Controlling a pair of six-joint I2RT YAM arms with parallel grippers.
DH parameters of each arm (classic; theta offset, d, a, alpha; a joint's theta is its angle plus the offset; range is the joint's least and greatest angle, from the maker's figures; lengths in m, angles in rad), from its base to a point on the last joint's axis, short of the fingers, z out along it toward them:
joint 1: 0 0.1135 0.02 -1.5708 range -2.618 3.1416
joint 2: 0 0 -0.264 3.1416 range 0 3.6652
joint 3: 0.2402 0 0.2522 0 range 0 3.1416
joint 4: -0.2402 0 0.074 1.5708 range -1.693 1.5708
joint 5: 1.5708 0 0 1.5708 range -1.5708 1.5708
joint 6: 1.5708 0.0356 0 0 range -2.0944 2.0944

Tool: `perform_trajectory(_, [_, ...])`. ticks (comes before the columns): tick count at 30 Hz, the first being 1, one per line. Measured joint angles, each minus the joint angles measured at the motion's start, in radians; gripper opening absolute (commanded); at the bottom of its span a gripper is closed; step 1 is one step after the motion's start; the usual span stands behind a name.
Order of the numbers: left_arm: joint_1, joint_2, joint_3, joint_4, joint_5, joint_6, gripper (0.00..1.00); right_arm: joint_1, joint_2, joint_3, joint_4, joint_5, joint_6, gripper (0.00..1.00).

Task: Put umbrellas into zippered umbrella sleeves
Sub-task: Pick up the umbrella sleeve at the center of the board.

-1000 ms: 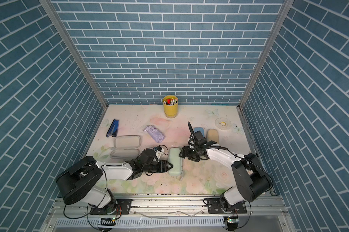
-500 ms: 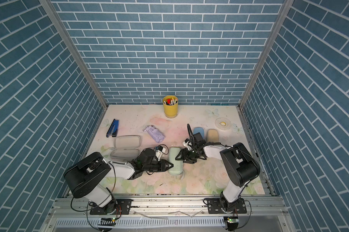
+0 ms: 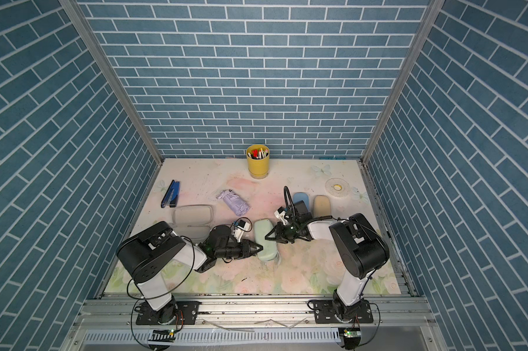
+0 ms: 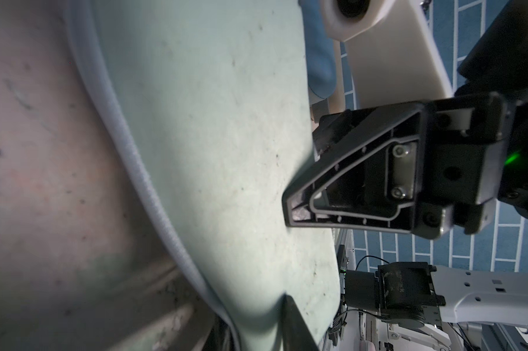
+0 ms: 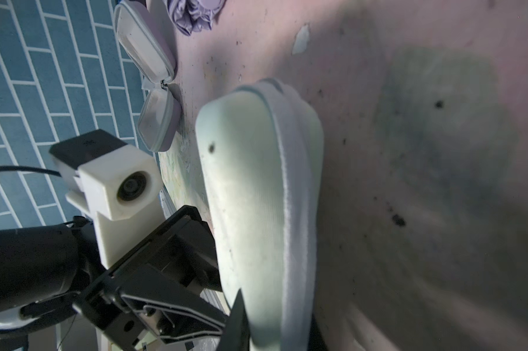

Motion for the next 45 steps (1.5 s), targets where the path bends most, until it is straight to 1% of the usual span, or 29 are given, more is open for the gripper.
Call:
perform_trajectory(3, [0.008, -0.045, -0.011, -0.044, -0.026, 0.002, 0.47, 0.006, -0.018, -0.014, 0.025, 0.006, 0.025, 0.06])
perform_trajectory(10, [0.085, -0.221, -0.141, -0.095, -0.075, -0.032, 0.70, 0.032, -0.064, -0.059, 0.102, 0.031, 0.106, 0.04])
perform_trajectory(14, [0.090, -0.307, -0.173, -0.090, -0.096, -0.058, 0.88, 0.032, -0.119, -0.065, 0.115, 0.055, 0.164, 0.04])
perform_trajectory(15, [0.090, -0.322, -0.178, -0.079, -0.101, -0.068, 0.90, 0.032, -0.136, -0.065, 0.129, 0.058, 0.183, 0.03])
perform_trajectory(20, [0.087, -0.346, -0.178, -0.014, -0.114, -0.114, 0.93, 0.033, -0.192, -0.063, 0.214, 0.063, 0.277, 0.03])
perform_trajectory(24, [0.074, -0.341, -0.158, 0.029, -0.116, -0.150, 0.92, 0.044, -0.212, -0.053, 0.240, 0.068, 0.324, 0.03])
perform_trajectory(28, [0.060, -0.327, -0.127, 0.081, -0.115, -0.178, 0.86, 0.071, -0.219, -0.038, 0.255, 0.068, 0.355, 0.03])
perform_trajectory(31, [0.053, -0.318, -0.117, 0.119, -0.114, -0.196, 0.80, 0.084, -0.219, -0.034, 0.277, 0.070, 0.381, 0.03])
perform_trajectory(36, [0.041, -0.288, -0.105, 0.164, -0.119, -0.227, 0.64, 0.091, -0.218, -0.034, 0.339, 0.069, 0.441, 0.05])
perform_trajectory(38, [0.042, -0.277, -0.101, 0.190, -0.129, -0.239, 0.60, 0.088, -0.217, -0.034, 0.355, 0.068, 0.459, 0.09])
perform_trajectory(42, [0.050, -0.259, -0.100, 0.232, -0.137, -0.267, 0.46, 0.080, -0.216, -0.034, 0.370, 0.069, 0.476, 0.27])
perform_trajectory(45, [0.061, -0.259, -0.098, 0.248, -0.123, -0.281, 0.36, 0.065, -0.219, -0.034, 0.366, 0.061, 0.472, 0.38])
